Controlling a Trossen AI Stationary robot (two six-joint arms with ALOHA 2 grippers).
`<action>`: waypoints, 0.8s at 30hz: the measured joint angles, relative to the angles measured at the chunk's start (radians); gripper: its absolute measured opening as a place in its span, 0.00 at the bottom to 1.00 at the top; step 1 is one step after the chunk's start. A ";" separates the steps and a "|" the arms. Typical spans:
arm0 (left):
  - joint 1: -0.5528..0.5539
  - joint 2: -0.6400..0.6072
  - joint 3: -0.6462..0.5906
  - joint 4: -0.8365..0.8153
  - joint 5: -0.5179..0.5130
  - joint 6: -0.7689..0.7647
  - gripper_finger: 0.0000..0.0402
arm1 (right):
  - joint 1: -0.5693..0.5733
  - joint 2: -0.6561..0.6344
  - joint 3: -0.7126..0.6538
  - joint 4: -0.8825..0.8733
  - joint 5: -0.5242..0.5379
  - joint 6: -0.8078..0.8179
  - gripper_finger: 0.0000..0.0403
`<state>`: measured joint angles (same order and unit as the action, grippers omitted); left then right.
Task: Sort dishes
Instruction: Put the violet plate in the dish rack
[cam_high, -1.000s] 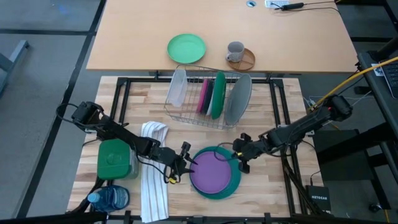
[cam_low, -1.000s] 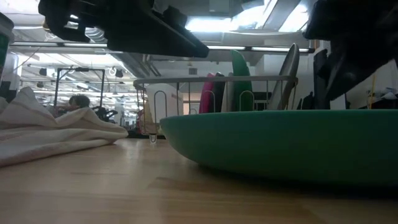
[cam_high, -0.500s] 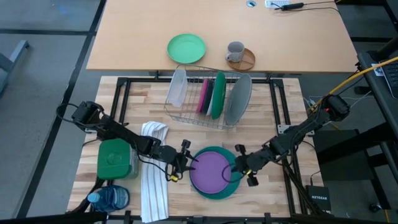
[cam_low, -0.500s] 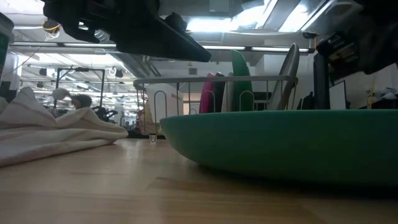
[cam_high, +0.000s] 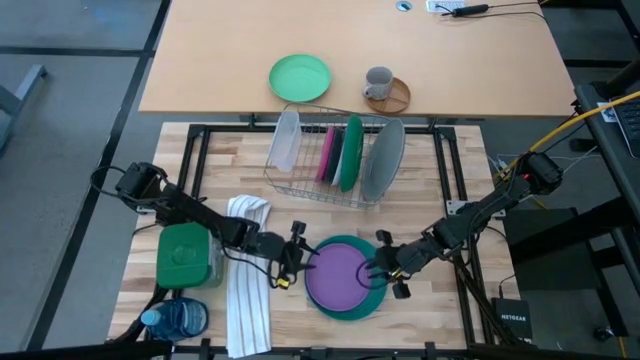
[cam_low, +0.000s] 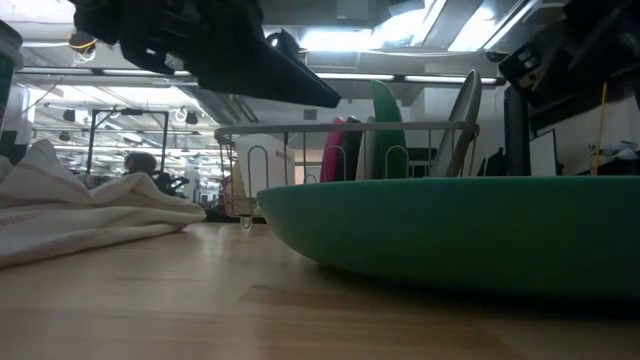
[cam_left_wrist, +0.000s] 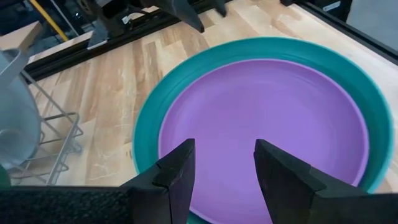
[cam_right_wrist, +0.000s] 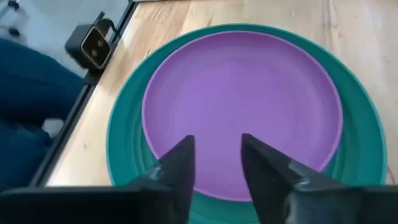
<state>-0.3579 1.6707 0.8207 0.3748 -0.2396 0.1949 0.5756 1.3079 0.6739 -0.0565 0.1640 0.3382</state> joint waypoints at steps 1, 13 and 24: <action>0.004 0.000 0.000 0.000 0.000 -0.004 0.39 | 0.000 0.000 0.000 0.000 -0.006 -0.024 0.34; 0.026 0.000 0.000 0.001 0.000 -0.013 0.39 | 0.009 0.121 0.000 0.003 -0.046 -0.459 0.52; 0.026 0.000 0.000 -0.048 0.000 -0.012 0.39 | 0.009 0.220 0.000 -0.001 -0.051 -0.610 0.52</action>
<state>-0.3317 1.6707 0.8207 0.3268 -0.2398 0.1825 0.5846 1.5276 0.6739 -0.0570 0.1133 -0.2720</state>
